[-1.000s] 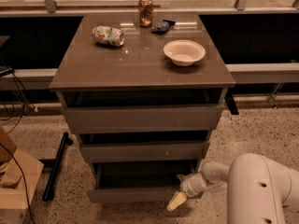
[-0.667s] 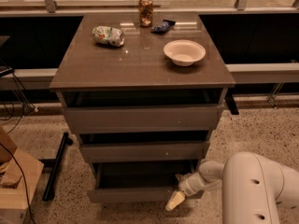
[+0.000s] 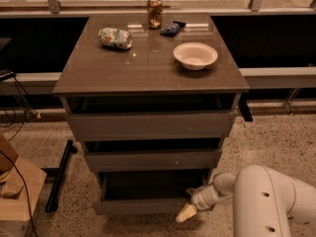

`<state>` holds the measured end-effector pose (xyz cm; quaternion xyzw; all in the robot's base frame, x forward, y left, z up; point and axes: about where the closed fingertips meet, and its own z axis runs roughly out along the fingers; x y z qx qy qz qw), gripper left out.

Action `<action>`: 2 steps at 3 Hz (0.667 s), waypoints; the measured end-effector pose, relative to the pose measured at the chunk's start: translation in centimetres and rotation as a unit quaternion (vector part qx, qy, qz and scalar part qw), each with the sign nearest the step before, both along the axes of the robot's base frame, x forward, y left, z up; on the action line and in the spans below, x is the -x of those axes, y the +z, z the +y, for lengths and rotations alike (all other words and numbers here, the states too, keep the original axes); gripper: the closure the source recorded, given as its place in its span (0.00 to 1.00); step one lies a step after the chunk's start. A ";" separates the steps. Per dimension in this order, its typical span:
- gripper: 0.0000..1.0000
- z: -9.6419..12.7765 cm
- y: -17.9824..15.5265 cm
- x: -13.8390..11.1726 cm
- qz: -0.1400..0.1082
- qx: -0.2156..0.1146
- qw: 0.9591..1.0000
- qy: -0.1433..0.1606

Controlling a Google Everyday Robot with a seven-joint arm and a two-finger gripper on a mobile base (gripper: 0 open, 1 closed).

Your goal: Open bottom drawer

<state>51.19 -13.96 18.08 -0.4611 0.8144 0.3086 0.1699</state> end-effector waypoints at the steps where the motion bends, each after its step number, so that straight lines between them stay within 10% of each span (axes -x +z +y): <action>1: 0.40 0.0 0.5 0.0 0.000 0.000 1.000 0.000; 2: 0.59 0.0 0.5 0.0 0.000 0.000 1.000 0.000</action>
Offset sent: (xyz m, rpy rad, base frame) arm -0.0705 -0.0104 0.0058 -0.0454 0.0932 -0.0156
